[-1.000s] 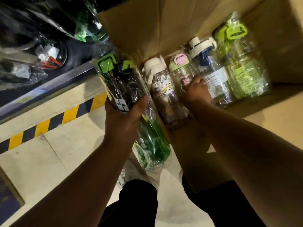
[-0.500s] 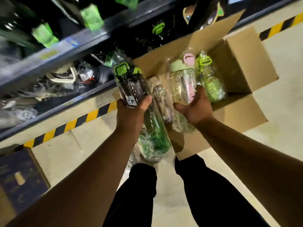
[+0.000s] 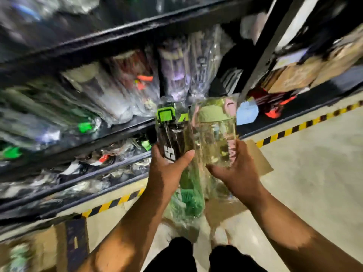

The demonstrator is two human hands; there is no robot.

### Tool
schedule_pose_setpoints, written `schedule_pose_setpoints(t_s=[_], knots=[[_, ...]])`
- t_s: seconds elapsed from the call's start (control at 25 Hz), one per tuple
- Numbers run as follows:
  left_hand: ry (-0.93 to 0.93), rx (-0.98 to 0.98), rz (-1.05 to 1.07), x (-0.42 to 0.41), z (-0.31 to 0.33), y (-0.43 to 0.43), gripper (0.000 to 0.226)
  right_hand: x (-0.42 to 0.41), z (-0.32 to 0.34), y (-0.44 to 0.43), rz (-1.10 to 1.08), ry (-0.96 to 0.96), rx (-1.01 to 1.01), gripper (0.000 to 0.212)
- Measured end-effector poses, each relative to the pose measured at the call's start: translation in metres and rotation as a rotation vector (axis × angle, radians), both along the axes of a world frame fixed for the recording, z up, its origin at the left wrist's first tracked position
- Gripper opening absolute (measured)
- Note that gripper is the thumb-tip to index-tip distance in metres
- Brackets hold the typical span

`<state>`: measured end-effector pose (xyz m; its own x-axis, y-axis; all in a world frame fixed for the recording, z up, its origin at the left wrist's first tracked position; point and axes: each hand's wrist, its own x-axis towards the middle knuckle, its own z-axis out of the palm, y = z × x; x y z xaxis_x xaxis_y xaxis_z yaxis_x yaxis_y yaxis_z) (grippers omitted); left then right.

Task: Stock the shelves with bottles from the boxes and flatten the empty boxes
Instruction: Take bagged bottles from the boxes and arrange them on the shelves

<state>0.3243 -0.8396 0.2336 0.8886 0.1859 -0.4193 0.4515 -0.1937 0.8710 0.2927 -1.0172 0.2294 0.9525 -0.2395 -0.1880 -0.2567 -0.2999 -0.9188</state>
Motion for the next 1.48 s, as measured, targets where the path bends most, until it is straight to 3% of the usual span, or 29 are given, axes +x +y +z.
schedule_pose_setpoints(t_s=[0.2,0.44,0.6,0.68,0.84,1.0,1.08,1.28,1.48], knots=[[-0.3,-0.076,0.027,-0.004,0.119,-0.002,0.055,0.013,0.12,-0.011,0.15,-0.194,0.02,0.069],[-0.575,-0.086,0.074,-0.017,0.253,-0.007,0.066,0.031,0.244,-0.015,0.285,-0.419,0.103,0.08],[-0.719,-0.036,0.101,-0.026,0.331,0.004,0.052,0.039,0.316,-0.005,0.376,-0.563,0.133,0.089],[-0.796,-0.023,0.092,-0.027,0.368,0.013,0.059,0.041,0.351,0.004,0.405,-0.619,0.11,0.094],[-0.887,-0.03,0.097,-0.018,0.419,0.039,0.081,0.054,0.403,0.026,0.432,-0.724,0.122,0.087],[-0.948,0.028,0.109,-0.001,0.466,0.086,0.08,0.075,0.451,0.068,0.418,-0.801,0.105,0.101],[-0.975,0.08,0.121,0.011,0.484,0.118,0.083,0.089,0.47,0.093,0.407,-0.838,0.099,0.096],[-1.041,0.098,0.159,0.04,0.516,0.199,0.061,0.128,0.502,0.166,0.307,-0.858,0.046,0.071],[-1.036,0.082,0.111,0.066,0.533,0.258,0.069,0.156,0.516,0.24,0.212,-0.887,0.014,0.088]])
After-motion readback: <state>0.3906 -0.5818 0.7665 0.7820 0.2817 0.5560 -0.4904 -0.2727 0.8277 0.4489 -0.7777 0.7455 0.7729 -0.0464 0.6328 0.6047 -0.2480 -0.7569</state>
